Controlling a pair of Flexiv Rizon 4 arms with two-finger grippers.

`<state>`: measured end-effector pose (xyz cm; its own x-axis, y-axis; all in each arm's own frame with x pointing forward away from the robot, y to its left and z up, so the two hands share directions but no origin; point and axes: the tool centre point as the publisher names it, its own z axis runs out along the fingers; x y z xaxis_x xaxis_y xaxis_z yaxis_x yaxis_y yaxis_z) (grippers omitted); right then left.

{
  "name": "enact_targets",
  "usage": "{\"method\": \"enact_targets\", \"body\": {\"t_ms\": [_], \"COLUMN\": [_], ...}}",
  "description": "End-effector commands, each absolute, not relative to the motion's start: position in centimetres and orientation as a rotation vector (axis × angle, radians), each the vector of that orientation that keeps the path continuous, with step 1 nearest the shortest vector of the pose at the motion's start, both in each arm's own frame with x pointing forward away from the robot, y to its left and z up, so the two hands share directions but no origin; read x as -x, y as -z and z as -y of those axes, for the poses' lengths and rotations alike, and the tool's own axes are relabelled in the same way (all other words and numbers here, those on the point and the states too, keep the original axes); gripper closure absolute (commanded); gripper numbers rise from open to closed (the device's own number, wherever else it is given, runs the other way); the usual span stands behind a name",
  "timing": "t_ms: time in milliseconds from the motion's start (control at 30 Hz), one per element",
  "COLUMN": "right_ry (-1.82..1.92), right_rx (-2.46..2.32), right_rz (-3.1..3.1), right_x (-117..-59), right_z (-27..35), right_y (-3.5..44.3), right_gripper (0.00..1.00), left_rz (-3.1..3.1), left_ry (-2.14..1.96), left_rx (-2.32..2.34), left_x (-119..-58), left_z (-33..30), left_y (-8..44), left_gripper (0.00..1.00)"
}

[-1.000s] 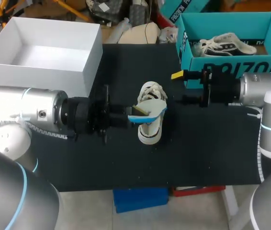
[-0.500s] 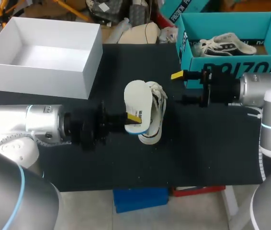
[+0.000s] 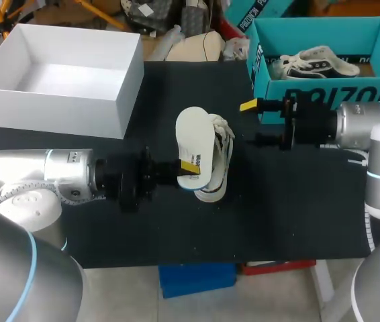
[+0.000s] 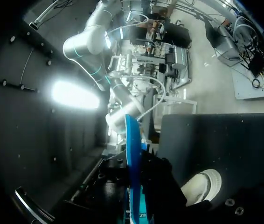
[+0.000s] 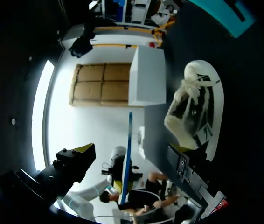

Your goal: Take the shoe out of the shoebox, open the shoe tongue, remove and reinsert the insole, then place the shoe into the shoebox

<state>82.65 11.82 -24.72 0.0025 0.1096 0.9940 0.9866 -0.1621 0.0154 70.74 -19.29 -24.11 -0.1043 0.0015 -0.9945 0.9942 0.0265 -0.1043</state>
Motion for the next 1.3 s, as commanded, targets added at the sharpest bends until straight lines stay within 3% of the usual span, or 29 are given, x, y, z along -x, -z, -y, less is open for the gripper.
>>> {"method": "enact_targets", "body": {"t_ms": [33,400,1300], "right_ry": [1.283,1.283,1.283], "right_rx": [1.412,1.412,1.412], "right_rz": [1.212,1.212,1.212], "right_x": [-82.6,-82.6,-82.6], "right_z": [-12.0,-12.0,-12.0], "right_y": [24.8,24.8,24.8], "right_gripper": [0.00,0.00,0.00], "left_rz": [-1.302,-1.133,-1.147], "left_ry": [1.258,1.105,1.103], "left_rx": [-1.140,-1.171,-1.302], "left_x": [-70.6,-66.8,-74.2], "left_z": [19.3,20.0,21.8], "left_y": [24.1,26.1,28.9], "left_gripper": [1.00,1.00,1.00]}}
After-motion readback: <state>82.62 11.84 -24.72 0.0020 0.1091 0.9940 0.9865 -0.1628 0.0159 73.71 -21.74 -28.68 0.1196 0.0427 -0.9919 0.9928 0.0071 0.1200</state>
